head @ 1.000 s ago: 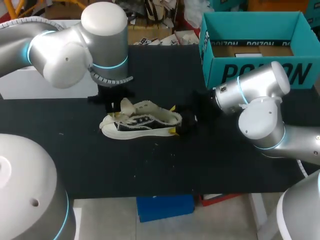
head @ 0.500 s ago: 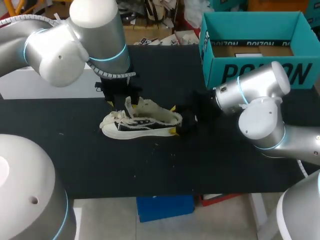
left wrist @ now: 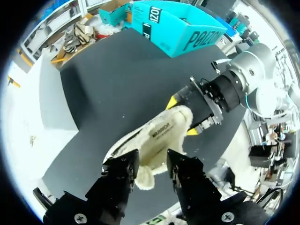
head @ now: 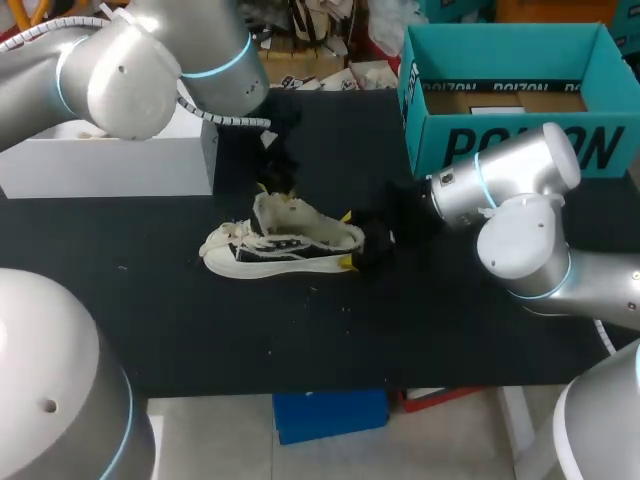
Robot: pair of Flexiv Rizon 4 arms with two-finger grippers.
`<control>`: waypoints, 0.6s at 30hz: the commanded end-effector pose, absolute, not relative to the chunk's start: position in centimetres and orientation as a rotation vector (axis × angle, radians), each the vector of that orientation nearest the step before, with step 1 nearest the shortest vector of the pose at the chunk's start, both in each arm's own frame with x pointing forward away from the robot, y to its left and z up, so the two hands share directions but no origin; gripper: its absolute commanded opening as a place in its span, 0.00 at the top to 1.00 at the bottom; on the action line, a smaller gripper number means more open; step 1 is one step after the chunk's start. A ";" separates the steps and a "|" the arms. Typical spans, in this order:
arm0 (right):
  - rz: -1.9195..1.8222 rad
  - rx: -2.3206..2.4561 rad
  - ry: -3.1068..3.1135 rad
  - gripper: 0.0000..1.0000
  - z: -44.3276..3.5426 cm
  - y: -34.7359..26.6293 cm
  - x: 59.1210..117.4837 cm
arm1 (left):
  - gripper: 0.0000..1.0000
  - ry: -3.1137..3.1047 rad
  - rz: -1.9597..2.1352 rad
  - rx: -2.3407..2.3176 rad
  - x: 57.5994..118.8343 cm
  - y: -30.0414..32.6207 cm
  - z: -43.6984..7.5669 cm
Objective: Take the shoe out of the shoebox, open the shoe tongue, remove and reinsert the insole, then place the shoe into the shoebox
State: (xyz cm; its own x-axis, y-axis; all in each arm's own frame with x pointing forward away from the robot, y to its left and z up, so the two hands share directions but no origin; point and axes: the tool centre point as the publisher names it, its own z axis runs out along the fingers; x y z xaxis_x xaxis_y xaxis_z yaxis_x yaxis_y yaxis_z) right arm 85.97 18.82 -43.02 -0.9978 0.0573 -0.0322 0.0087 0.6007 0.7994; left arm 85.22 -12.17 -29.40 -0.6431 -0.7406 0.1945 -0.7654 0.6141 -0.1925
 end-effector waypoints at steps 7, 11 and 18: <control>1.374 0.060 2.763 1.00 -43.3 18.9 86.1 | 1.00 -2.550 0.221 0.113 87.1 -14.6 -30.7; 1.374 0.060 2.763 1.00 -43.3 18.9 86.1 | 1.00 -2.550 0.221 0.113 87.1 -14.6 -30.7; 1.374 0.060 2.763 1.00 -43.3 18.9 86.1 | 1.00 -2.587 0.118 -0.065 86.6 -15.0 -31.4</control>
State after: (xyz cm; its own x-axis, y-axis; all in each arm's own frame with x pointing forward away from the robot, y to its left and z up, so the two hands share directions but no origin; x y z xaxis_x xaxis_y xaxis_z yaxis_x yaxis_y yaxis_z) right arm 85.97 18.82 -43.02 -0.9978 0.0573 -0.0322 0.0087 0.6007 0.7994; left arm 85.97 -14.23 -30.63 -0.8788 -0.2611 0.3994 -0.3438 0.9269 -0.1507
